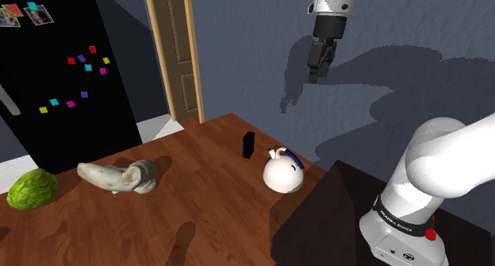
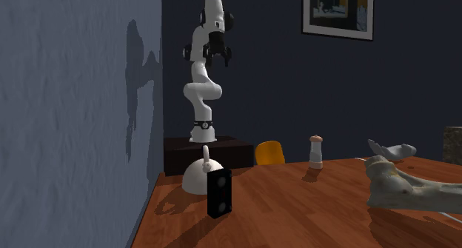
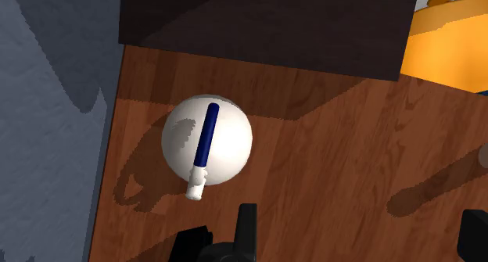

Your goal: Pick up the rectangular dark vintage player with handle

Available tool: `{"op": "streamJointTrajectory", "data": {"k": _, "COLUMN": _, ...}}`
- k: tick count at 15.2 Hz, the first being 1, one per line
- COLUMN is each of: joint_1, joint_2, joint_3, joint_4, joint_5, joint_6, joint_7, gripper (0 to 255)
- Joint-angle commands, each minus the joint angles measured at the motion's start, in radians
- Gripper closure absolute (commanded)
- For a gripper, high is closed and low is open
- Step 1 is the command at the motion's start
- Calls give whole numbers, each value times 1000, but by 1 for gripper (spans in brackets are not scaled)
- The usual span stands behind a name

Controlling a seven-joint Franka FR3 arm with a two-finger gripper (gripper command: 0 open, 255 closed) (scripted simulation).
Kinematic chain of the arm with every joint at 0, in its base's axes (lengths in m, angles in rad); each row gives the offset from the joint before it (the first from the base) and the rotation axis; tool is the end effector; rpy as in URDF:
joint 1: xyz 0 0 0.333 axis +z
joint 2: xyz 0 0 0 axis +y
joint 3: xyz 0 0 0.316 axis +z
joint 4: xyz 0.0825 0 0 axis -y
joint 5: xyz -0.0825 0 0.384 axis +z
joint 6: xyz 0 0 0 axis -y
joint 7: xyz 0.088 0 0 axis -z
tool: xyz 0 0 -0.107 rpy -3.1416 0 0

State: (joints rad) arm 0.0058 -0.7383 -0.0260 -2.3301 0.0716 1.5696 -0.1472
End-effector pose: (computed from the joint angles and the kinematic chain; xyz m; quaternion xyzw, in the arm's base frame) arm 0.3197 -0.0011 0.5880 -0.9967 -0.0665 0.0076 0.0453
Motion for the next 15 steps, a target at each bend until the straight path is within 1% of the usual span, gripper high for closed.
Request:
{"op": "streamJointTrajectory", "data": {"k": 1, "joint_1": 0, "joint_2": 0, "joint_3": 0, "joint_4": 0, "joint_5": 0, "joint_6": 0, "joint_7": 0, "gripper": 0}}
{"op": "streamJointTrajectory", "data": {"k": 8, "joint_1": -17, "joint_2": 154, "joint_3": 27, "joint_4": -84, "joint_5": -6, "joint_6": 256, "joint_7": 49, "gripper": 0}}
{"op": "streamJointTrajectory", "data": {"k": 15, "joint_1": -36, "joint_2": 369, "joint_3": 47, "joint_4": -97, "joint_5": -23, "joint_6": 500, "joint_7": 104, "gripper": 0}}
